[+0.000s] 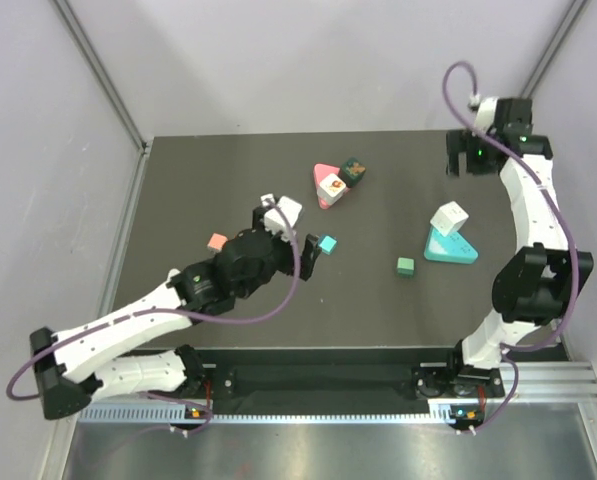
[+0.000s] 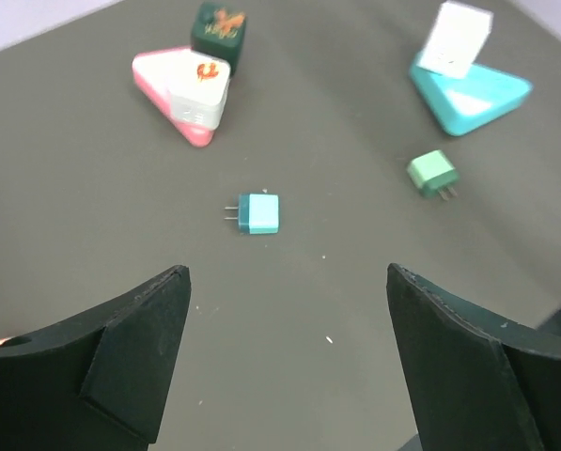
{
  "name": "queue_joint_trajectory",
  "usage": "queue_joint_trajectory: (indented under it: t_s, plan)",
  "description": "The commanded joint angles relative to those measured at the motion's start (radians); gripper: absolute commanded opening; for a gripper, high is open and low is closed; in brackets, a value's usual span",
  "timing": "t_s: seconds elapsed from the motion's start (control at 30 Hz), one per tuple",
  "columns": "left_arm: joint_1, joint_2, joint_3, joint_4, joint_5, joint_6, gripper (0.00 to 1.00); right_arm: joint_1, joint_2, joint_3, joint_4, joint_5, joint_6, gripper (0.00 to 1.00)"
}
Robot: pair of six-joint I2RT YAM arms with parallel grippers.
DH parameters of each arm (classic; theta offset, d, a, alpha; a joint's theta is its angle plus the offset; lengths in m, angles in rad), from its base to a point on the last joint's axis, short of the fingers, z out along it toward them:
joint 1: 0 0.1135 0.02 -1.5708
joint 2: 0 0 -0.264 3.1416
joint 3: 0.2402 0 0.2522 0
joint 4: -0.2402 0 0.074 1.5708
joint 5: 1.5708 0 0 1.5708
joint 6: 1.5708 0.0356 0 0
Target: Insert the plug
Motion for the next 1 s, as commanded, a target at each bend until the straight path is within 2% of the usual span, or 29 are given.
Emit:
queue_joint_trajectory:
  t_s: [0.0,0.03,0.07,0.1,0.2,0.23,0.27,0.3,0.33,0.4,0.5,0.67,0.77,0.97]
  plan:
    - [0.007,0.112,0.087,-0.045,-0.098,-0.067,0.89,0.016,-0.066,0.132,-0.055,0.007,0.382,1.0]
    - [0.019,0.137,0.108,-0.043,-0.083,-0.07,0.89,0.016,-0.097,0.078,0.0,-0.075,0.415,1.0]
    - [0.027,0.184,0.116,-0.036,-0.056,-0.073,0.87,0.016,-0.134,-0.066,0.068,-0.099,0.457,1.0]
    - [0.053,0.206,0.124,-0.03,-0.034,-0.086,0.86,0.016,-0.211,-0.135,0.202,-0.083,0.485,1.0]
    - [0.138,0.312,0.165,-0.02,0.091,-0.129,0.82,0.001,-0.282,-0.264,0.285,0.068,0.513,1.0]
    - [0.162,0.368,0.194,-0.028,0.118,-0.143,0.8,-0.013,-0.274,-0.27,0.283,0.085,0.516,0.94]
    - [0.179,0.393,0.205,-0.039,0.145,-0.154,0.79,-0.016,-0.26,-0.27,0.277,0.085,0.504,0.82]
    - [0.208,0.417,0.214,-0.039,0.179,-0.163,0.77,-0.018,-0.216,-0.252,0.265,0.082,0.493,0.51]
    - [0.216,0.437,0.225,-0.039,0.184,-0.165,0.77,-0.018,-0.192,-0.237,0.222,0.085,0.486,0.42]
    - [0.228,0.494,0.231,-0.029,0.173,-0.156,0.77,-0.019,-0.131,-0.224,0.205,0.085,0.47,0.28]
    - [0.242,0.572,0.257,-0.031,0.173,-0.143,0.76,-0.024,-0.077,-0.241,0.199,0.12,0.458,0.18]
    - [0.252,0.703,0.305,-0.034,0.207,-0.105,0.76,-0.028,-0.011,-0.321,0.236,0.07,0.453,0.12]
    - [0.252,0.752,0.333,-0.04,0.228,-0.1,0.76,-0.028,0.021,-0.319,0.196,0.054,0.446,0.08]
    - [0.252,0.835,0.374,-0.043,0.248,-0.067,0.77,-0.028,-0.039,-0.26,0.15,0.12,0.461,0.11]
